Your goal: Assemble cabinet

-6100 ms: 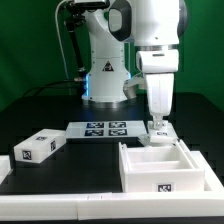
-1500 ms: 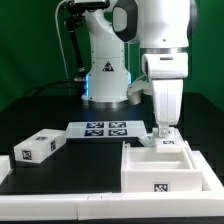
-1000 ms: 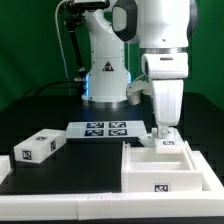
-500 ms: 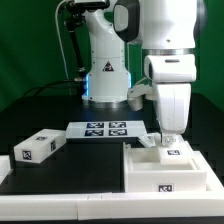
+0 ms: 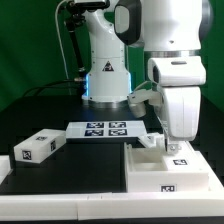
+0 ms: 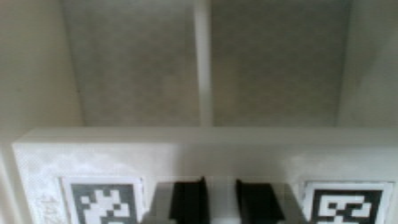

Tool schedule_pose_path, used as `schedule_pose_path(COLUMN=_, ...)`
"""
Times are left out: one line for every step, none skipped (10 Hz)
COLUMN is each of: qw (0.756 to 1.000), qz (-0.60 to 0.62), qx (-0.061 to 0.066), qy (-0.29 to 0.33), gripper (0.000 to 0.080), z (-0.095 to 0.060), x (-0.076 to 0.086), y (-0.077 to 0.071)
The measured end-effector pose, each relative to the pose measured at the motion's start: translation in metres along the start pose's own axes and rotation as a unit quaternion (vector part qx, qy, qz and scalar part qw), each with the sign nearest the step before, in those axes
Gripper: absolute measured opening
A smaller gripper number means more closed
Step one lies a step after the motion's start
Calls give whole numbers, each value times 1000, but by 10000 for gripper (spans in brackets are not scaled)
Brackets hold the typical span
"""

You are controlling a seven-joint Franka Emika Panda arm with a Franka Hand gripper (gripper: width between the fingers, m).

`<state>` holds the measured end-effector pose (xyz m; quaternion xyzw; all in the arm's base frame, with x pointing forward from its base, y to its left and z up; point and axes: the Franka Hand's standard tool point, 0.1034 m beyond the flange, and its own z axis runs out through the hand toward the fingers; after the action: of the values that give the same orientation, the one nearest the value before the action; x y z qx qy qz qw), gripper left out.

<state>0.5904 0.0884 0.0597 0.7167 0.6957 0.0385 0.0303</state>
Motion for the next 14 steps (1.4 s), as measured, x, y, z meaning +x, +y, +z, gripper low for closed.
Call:
schedule_pose_path(qw=1000, qz=3, qx=3, qy=-1, gripper=72, z=1, x=1, y=2)
schedule_pose_path(qw=1000, qz=8, qx=3, qy=-1, gripper=75, z=1, x=3, y=2)
schedule_pose_path(qw=1000, qz=10, qx=3, qy=-1, gripper=75, z=1, x=4, y=2)
schedule_pose_path(qw=1000, qz=14, qx=3, qy=-2, gripper=75, z=1, x=4, y=2)
schedule_pose_path(qw=1000, qz=14, qx=4, qy=-2, gripper=75, z=0, x=4, y=1)
schedule_pose_path(qw=1000, qz=14, qx=4, qy=-3, gripper=75, z=0, x=4, y=1)
schedule_pose_path(qw=1000, qz=14, qx=4, qy=-3, gripper=75, z=-1, x=4, y=1)
schedule_pose_path(qw=1000, qz=14, qx=3, qy=-2, gripper=121, z=-2, x=5, y=1)
schedule_pose_path(qw=1000, qz=13, qx=2, qy=-2, gripper=277, z=-3, x=6, y=1)
schedule_pose_path(qw=1000, qz=12, qx=1, qy=-2, gripper=434, z=-5, x=7, y=1)
schedule_pose_path(qw=1000, qz=11, qx=1, qy=-2, gripper=434, z=-7, x=8, y=-1)
schedule_pose_path(qw=1000, qz=8, qx=0, qy=-3, gripper=572, z=-13, x=9, y=-5)
schedule_pose_path(qw=1000, qz=5, qx=-1, qy=-6, gripper=705, z=-22, x=9, y=-14)
schedule_pose_path(qw=1000, qz=1, qx=0, qy=-9, gripper=705, z=-31, x=7, y=-24)
